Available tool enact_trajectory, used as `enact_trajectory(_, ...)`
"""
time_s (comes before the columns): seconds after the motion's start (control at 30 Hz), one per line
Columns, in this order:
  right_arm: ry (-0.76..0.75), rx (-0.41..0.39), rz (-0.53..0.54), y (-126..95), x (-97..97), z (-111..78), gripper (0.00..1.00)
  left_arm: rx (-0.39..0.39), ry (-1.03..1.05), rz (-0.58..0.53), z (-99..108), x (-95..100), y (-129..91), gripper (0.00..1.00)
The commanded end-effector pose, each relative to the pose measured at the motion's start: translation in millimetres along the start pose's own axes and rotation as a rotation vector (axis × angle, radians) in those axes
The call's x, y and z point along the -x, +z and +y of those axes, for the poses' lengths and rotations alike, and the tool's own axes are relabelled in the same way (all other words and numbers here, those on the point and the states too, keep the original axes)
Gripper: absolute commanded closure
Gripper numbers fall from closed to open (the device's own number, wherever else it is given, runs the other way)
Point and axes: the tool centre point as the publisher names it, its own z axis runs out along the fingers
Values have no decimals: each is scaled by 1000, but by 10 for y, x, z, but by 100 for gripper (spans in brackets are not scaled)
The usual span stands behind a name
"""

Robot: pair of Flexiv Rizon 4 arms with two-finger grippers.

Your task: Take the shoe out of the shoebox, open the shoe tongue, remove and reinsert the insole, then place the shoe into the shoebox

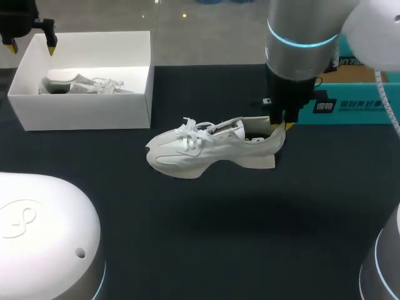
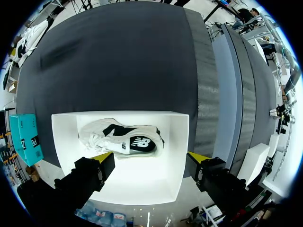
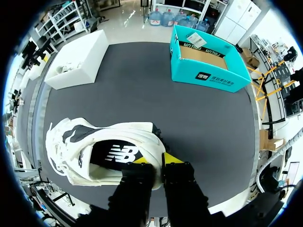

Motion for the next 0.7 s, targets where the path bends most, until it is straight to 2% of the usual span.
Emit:
enact_trajectory(0.03,-10,-17,6,52,-27,47,100,3,1,2,-14,-3,-4,0)
enact_trajectory(0.27,-32,-50,18,233,-57,20,100,3,1,2,-14,-3,-4,0)
enact_trajectory(0.7,-31,-79,32,821,-121,-197,100,3,1,2,-14,-3,-4,0)
